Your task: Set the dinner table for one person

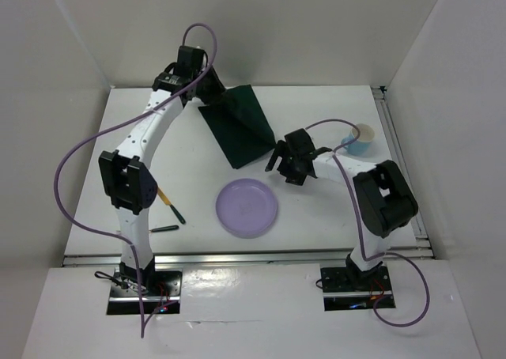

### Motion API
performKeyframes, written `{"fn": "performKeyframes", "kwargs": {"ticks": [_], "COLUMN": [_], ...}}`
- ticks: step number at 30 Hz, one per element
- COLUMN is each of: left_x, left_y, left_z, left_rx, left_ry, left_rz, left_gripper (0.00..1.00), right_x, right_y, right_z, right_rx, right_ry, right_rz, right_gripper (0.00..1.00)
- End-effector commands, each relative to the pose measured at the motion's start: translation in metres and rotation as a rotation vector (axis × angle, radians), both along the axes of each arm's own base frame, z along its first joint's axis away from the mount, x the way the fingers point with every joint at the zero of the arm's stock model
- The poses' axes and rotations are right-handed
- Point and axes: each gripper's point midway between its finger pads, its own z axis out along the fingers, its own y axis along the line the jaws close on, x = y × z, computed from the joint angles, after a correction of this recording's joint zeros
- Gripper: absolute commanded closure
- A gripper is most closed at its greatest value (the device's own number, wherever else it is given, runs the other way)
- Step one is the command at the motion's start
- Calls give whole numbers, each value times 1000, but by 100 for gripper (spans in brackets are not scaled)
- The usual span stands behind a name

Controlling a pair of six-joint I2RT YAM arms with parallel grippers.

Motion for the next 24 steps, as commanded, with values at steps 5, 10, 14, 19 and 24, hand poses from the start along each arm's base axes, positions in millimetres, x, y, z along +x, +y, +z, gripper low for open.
{"fn": "performKeyframes", "kwargs": {"ticks": [5, 10, 14, 19, 24], "left_x": [-2, 2, 3, 1, 2], "left_y": [-18, -24, -27, -25, -18], "left_z": [-8, 11, 15, 31, 44], "left_rx": [-47, -77, -89, -107, -134], "left_ry": [21, -23, -31, -64, -88], "left_rz": [-101, -127, -143, -150, -165], "left_gripper": [100, 100, 100, 100, 100], "right_x": [62, 69, 72, 80, 94], "right_y": [49, 69, 78, 82, 78], "right_z": [10, -14, -28, -50, -53], "right_rx": [75, 112, 115, 61, -27], "right_ry": [-154, -147, -107, -73, -61], "right_rz": [-86, -33, -58, -111, -228], "right_gripper": [11, 11, 13, 31, 73]}}
